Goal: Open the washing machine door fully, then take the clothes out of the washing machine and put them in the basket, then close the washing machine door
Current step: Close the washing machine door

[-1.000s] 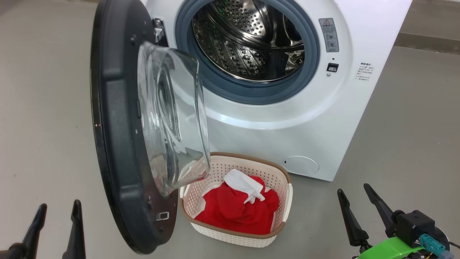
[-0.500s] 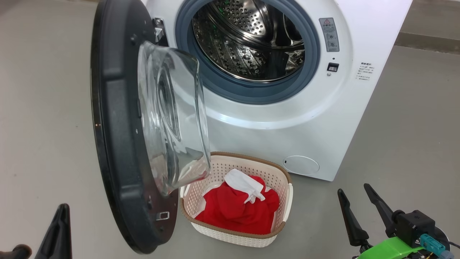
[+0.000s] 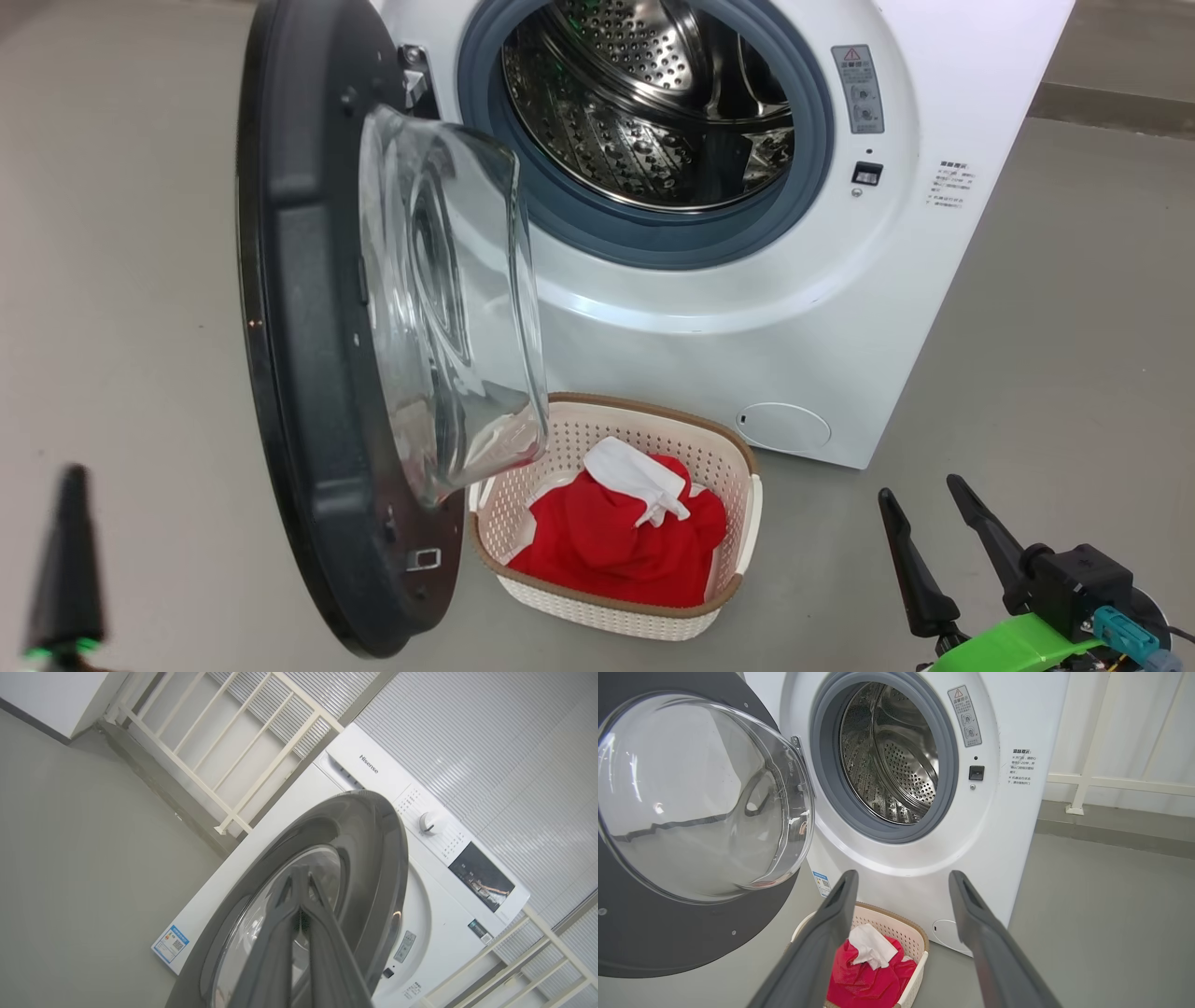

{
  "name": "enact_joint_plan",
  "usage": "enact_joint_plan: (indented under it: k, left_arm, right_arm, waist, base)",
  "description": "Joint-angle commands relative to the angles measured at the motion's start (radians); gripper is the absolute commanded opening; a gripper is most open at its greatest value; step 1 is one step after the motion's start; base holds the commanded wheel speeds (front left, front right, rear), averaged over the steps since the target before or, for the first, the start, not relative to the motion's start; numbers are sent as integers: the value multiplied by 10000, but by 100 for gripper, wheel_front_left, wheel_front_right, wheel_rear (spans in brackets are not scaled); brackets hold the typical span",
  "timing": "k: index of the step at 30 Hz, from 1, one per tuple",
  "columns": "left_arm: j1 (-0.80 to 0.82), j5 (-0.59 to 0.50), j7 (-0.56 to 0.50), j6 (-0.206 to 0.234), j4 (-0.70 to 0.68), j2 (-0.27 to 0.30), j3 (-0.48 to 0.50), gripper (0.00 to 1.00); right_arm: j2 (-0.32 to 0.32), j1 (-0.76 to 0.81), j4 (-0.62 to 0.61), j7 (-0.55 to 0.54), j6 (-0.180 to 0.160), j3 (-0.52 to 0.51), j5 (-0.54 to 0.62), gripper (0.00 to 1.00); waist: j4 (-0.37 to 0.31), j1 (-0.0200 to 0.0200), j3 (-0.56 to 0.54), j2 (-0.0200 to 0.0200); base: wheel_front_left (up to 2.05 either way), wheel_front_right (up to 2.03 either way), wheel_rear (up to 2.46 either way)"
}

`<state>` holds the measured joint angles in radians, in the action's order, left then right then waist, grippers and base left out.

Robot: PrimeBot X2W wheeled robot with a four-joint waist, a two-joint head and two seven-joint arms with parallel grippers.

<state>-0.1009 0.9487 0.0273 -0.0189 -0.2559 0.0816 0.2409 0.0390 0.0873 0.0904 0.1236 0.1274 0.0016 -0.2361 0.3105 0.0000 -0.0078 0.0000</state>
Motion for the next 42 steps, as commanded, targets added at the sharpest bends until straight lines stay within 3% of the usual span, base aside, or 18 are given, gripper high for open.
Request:
enact_joint_plan:
  k: [1,8,14,24,42]
  left_arm:
    - [585,609,-69,-117,-326,65,536,0]
    - [1381,4620,-1077,-93,-44,-63,1752,0]
    - [1689,6251,-2152,210,787,14,1840,0]
    - [1570,6938,-3559,133,1460,153,1121,0]
    - [1114,7226,-4701,-134,1480,177,406,0]
  right_arm:
    - [112,-264,-289,73,33,179,15,100]
    - [112,-322,-287,99,33,183,-21,100]
    - [112,-416,-298,135,33,194,-68,100]
    - [112,-562,-284,141,33,180,-27,100]
    - [112,-701,-212,190,33,238,-29,100]
  waist:
    - [-6,0,4,0]
    - [-84,0,73,0]
    - [-252,0,217,0]
    - [-499,0,468,0]
    - [-724,0,607,0]
  base:
    - [0,0,0]
    - [0,0,0]
    - [0,0,0]
    - [0,0,0]
    - [0,0,0]
